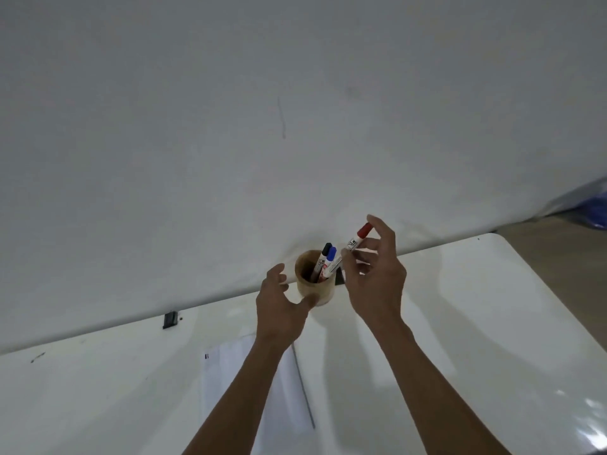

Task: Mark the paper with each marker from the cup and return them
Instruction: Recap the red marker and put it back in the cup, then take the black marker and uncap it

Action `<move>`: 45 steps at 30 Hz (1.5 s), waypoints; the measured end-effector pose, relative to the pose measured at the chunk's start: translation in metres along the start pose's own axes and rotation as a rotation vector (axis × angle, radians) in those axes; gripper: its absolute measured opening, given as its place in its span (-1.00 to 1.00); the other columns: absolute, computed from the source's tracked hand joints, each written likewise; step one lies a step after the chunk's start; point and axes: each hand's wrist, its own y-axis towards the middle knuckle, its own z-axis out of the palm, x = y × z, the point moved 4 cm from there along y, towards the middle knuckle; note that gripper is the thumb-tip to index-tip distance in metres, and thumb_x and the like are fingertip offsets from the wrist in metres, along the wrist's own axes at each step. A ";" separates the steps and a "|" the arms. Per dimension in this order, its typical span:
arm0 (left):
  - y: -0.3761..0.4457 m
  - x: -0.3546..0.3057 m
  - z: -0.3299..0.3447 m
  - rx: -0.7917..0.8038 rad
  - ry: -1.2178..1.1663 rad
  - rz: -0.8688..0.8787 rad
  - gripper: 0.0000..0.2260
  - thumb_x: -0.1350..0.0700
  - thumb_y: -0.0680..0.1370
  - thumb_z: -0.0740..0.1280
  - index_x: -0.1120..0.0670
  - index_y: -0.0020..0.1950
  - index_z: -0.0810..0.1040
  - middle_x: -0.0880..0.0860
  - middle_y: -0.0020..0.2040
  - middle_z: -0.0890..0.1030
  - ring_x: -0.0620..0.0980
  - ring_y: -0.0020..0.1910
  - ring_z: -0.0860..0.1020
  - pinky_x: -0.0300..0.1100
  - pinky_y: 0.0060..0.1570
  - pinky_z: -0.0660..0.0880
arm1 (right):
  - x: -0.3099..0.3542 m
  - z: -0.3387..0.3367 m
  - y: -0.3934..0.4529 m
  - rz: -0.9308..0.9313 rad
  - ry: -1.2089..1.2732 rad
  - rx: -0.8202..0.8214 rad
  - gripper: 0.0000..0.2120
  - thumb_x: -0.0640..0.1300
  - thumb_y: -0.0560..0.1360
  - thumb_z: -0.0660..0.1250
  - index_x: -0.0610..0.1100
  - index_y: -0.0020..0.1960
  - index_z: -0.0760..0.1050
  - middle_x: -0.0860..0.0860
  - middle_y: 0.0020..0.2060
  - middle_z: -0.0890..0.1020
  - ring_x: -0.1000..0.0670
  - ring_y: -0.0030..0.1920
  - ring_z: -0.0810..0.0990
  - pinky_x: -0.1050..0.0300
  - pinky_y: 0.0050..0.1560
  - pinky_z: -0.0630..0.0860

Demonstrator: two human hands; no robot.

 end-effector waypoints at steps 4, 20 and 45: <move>0.019 0.009 0.017 0.039 -0.011 -0.034 -0.11 0.09 0.30 0.65 0.07 0.52 0.26 0.08 0.42 0.47 0.07 0.36 0.48 -0.02 0.32 0.46 | -0.014 0.016 0.002 0.027 -0.013 0.023 -0.44 -0.26 0.54 0.45 0.08 0.43 0.36 0.09 -0.05 0.65 0.26 -0.12 0.68 0.42 -0.13 0.58; 0.032 0.015 0.027 0.064 -0.106 0.135 -0.43 0.10 0.35 0.61 -0.03 0.28 0.45 -0.16 0.14 0.57 -0.11 0.11 0.55 -0.16 0.13 0.54 | -0.052 0.055 -0.007 0.120 -0.217 0.029 -0.62 -0.28 0.49 0.45 -0.09 0.25 0.48 -0.02 0.05 0.61 0.05 -0.03 0.58 0.08 -0.04 0.63; 0.036 0.021 0.029 0.090 -0.097 0.102 -0.51 0.36 0.41 0.52 0.14 0.27 0.46 0.00 0.15 0.54 -0.15 -0.01 0.51 -0.63 -0.16 0.41 | -0.029 0.073 0.006 -0.124 -0.581 -0.101 -0.83 -0.03 0.33 0.59 -0.03 -0.13 0.66 -0.04 -0.05 0.58 -0.08 -0.01 0.53 0.09 -0.05 0.34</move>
